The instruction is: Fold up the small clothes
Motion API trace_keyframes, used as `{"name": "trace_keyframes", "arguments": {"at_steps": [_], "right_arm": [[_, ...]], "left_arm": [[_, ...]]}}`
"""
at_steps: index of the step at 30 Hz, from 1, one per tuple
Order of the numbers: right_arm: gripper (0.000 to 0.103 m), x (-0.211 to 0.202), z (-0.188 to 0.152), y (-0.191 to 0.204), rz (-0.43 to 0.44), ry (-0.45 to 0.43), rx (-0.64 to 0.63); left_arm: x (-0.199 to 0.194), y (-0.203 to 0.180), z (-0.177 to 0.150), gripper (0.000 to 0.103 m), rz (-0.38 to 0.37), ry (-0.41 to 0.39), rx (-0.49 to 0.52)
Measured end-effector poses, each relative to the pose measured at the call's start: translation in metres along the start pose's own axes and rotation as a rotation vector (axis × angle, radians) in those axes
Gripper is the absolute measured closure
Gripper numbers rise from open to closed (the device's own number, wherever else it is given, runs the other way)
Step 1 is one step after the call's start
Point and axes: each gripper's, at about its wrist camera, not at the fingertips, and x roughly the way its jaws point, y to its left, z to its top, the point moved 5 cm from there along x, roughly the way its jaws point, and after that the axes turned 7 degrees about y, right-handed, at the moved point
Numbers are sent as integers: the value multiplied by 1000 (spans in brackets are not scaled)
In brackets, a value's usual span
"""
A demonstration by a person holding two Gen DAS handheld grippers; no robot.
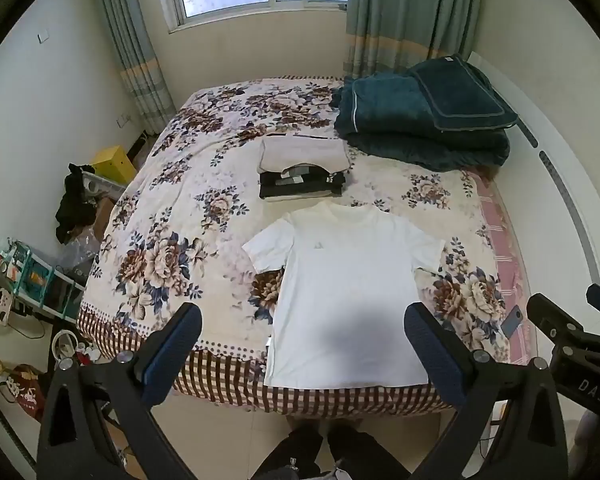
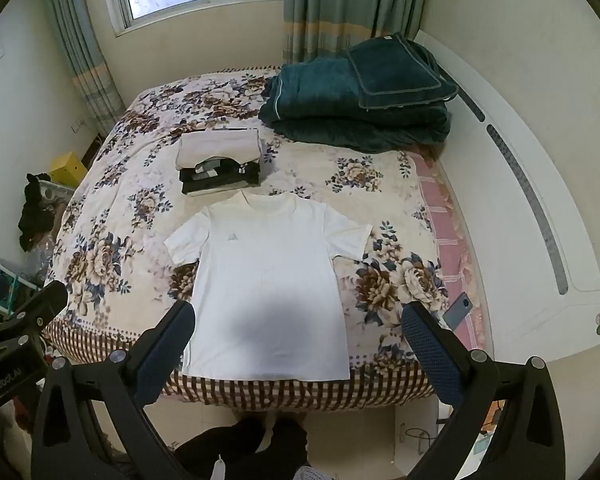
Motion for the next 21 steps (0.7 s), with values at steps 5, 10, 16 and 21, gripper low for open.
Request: {"name": "trace_keyframes", "arguments": {"at_steps": [5,10,16,21], "right_arm": [[0,-1,0,0,9,-6,2],[0,-4,1,2,9,-11,-2],[0,-1,1,-1,16,0,10],[0,-5,-2,1,13,-13,2]], "left_arm": [[0,1,1,0,10,-6,1],[-8,1,7,0,7,-11,4],[-11,3,15,0,4,-7,-4],[-9,-5,11,0,0,-19,7]]}}
